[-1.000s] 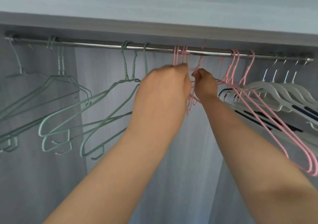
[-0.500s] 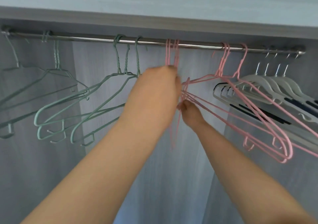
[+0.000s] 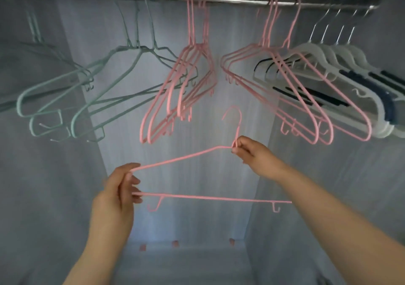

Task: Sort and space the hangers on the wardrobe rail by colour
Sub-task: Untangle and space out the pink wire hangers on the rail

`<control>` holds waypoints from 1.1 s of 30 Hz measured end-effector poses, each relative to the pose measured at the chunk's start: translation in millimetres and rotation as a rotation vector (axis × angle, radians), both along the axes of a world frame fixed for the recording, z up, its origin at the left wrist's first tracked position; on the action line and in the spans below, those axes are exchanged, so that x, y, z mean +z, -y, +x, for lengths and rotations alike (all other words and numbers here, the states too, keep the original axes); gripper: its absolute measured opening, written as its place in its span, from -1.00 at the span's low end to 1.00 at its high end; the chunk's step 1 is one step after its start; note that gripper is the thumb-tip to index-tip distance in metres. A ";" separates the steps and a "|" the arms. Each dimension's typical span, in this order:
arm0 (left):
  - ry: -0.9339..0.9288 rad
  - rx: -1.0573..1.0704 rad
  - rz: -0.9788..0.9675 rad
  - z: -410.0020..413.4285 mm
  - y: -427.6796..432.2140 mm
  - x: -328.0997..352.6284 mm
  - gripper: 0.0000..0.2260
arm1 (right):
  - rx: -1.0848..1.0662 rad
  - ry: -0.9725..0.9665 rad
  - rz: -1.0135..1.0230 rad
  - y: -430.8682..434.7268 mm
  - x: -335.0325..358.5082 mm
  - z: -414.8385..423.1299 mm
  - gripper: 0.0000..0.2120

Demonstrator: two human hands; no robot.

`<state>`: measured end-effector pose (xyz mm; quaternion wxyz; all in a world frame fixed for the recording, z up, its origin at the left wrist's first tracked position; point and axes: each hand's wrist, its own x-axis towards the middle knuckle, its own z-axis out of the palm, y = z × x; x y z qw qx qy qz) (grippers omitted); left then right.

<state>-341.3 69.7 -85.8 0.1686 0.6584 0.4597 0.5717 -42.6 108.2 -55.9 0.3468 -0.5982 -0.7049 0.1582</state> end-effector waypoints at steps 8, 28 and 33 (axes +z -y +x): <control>-0.251 0.107 -0.474 30.8 -13.4 -59.6 -0.43 | -0.046 -0.519 -0.243 37.4 1.9 -10.8 -0.83; -0.101 -0.761 -0.425 62.9 37.0 -51.3 -0.82 | -0.091 -0.931 -0.101 34.9 36.2 -98.0 -0.76; 0.086 -0.794 -0.440 67.9 23.3 -27.8 -0.67 | -0.085 -0.506 -0.026 68.0 9.1 -112.3 -0.62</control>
